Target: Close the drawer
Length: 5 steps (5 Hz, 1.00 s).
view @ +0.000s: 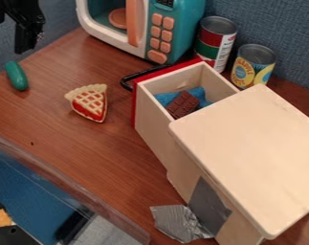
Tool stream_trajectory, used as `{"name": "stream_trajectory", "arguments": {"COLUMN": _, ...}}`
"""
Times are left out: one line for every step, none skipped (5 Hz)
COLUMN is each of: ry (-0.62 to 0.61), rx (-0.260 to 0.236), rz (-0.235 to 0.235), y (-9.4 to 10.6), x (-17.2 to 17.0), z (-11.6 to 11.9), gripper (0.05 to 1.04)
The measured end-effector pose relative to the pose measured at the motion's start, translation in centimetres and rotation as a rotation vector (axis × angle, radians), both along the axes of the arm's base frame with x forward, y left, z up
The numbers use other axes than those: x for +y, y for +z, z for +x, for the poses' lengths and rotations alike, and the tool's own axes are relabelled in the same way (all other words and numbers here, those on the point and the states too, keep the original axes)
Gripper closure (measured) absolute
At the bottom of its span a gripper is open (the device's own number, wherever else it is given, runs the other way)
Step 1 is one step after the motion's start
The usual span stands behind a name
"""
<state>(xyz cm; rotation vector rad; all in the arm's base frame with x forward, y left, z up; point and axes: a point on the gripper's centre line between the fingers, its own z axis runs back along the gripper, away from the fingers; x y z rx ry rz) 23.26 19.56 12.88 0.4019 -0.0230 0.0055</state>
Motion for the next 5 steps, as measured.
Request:
{"name": "stream_trajectory", "arguments": {"ry": -0.017, "rx": 0.008, "rz": -0.023, "y": -0.9, "x": -0.3, "z": 0.1, "gripper": 0.083}}
{"name": "stream_trajectory", "arguments": {"ry": -0.131, "rx": -0.088, "rz": -0.029, "y": -1.6, "x": 1.6, "z": 0.3, "gripper": 0.083}}
{"name": "stream_trajectory", "arguments": {"ry": -0.298, "rx": -0.186, "rz": -0.014, "y": -1.3, "x": 1.8, "z": 1.3, "gripper": 0.083}}
{"name": "stream_trajectory", "arguments": {"ry": -0.487, "rx": -0.263, "rz": 0.003, "y": -1.0, "x": 2.5, "z": 2.1, "gripper": 0.083}}
{"name": "stream_trajectory", "arguments": {"ry": -0.731, "rx": -0.214, "rz": -0.024, "y": -2.2, "x": 2.0, "z": 3.3, "gripper": 0.083}}
